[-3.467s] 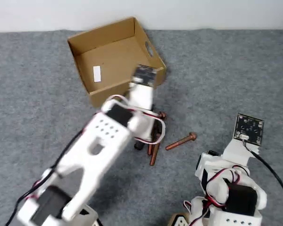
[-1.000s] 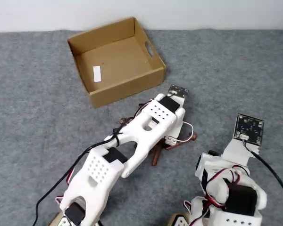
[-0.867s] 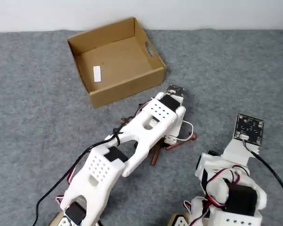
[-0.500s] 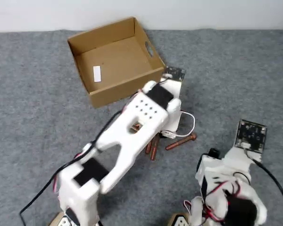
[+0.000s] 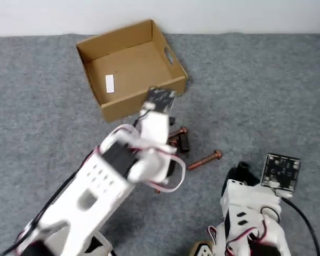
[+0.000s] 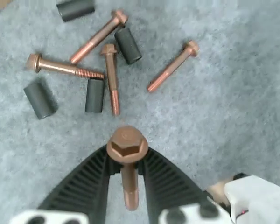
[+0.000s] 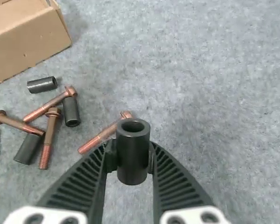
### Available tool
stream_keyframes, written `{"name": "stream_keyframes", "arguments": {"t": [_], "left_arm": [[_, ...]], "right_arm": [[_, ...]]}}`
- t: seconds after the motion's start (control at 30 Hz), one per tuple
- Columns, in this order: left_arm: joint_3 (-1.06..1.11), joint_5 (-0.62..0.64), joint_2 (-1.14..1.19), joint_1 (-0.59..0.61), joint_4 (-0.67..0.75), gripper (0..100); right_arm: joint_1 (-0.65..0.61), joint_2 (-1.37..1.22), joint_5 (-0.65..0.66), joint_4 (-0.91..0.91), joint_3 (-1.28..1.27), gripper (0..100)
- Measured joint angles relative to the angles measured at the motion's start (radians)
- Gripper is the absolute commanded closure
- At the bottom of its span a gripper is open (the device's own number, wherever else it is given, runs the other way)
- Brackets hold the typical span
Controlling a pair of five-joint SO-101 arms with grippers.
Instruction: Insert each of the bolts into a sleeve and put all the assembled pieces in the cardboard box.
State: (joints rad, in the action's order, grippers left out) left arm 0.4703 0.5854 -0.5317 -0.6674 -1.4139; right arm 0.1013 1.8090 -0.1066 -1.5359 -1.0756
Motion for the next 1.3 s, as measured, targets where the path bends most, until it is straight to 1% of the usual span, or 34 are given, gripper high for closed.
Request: {"name": "stream_keyframes", "arguments": {"t": [0.07,0.1,0.17,0.23,0.3,0.4,0.5,0.7,0.87,1.07,1.13,1.3], "left_arm": [[0.120,-0.005,-0.115,0.000,0.078,100],[0.176,-0.008,-0.169,0.000,0.107,100],[0.265,-0.006,-0.269,0.000,0.132,100],[0.325,-0.005,-0.350,0.000,0.140,100],[0.347,-0.005,-0.411,0.000,0.149,100],[0.353,-0.041,-0.496,0.000,0.173,100],[0.353,-0.063,-0.583,0.000,0.199,100],[0.353,-0.063,-0.735,0.000,0.258,100],[0.353,-0.071,-0.804,0.000,0.311,100],[0.427,-0.141,-0.887,-0.002,0.511,100],[0.463,-0.149,-0.907,-0.002,0.557,100],[0.552,-0.149,-0.936,-0.002,0.578,100]], "right_arm": [[-0.008,-0.002,0.000,0.026,-0.023,99.1],[-0.034,-0.003,0.000,0.035,-0.029,99.1],[-0.101,0.000,0.000,0.048,-0.035,99.1],[-0.199,0.000,0.000,0.068,-0.037,99.0],[-0.305,0.000,-0.018,0.095,-0.037,99.0],[-0.437,-0.002,-0.083,0.137,-0.054,99.0],[-0.493,-0.005,-0.100,0.161,-0.080,99.0],[-0.686,-0.002,-0.106,0.161,-0.080,99.0],[-0.721,-0.002,-0.104,0.161,-0.080,99.0],[-0.720,-0.002,0.026,0.161,-0.080,99.0],[-0.720,-0.002,0.057,0.161,-0.080,99.0],[-0.763,-0.002,0.091,0.161,-0.080,99.0]]}}
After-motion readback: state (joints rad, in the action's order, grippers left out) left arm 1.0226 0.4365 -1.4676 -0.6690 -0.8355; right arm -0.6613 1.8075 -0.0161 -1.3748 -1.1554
